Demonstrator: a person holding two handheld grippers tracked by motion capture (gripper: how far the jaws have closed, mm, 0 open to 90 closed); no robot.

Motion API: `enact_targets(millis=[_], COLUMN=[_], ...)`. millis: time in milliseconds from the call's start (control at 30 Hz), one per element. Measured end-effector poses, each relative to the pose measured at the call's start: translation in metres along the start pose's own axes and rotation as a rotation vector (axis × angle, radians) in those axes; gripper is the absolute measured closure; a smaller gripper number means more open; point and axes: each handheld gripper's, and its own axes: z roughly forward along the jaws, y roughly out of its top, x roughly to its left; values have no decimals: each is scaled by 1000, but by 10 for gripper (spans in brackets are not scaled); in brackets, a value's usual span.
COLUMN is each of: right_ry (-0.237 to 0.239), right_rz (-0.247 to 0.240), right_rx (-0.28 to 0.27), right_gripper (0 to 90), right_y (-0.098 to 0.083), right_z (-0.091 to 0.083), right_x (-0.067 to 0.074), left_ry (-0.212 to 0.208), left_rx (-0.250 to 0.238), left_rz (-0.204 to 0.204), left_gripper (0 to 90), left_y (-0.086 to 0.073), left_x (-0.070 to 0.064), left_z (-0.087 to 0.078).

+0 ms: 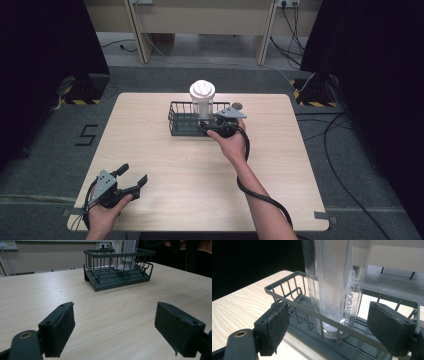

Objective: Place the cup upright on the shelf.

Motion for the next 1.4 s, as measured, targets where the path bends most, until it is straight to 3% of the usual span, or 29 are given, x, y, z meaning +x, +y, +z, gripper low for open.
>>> enact_targets(millis=[567,1167,1400], right_ry=[13,16,17], right_rz=[3,14,25], right_rx=[-11,-9,2], right_gripper=[189,202,205], right_y=[-6,-20,-33], right_z=[-15,-53,-66], right_x=[1,-9,-14], left_ry=[3,8,11], left_rx=[3,1,1], left_rz=[1,-2,-2], left_gripper=[157,155,155], left_y=[0,0,-1], left_x=[-1,-3,-2], left_z=[0,-1,-1])
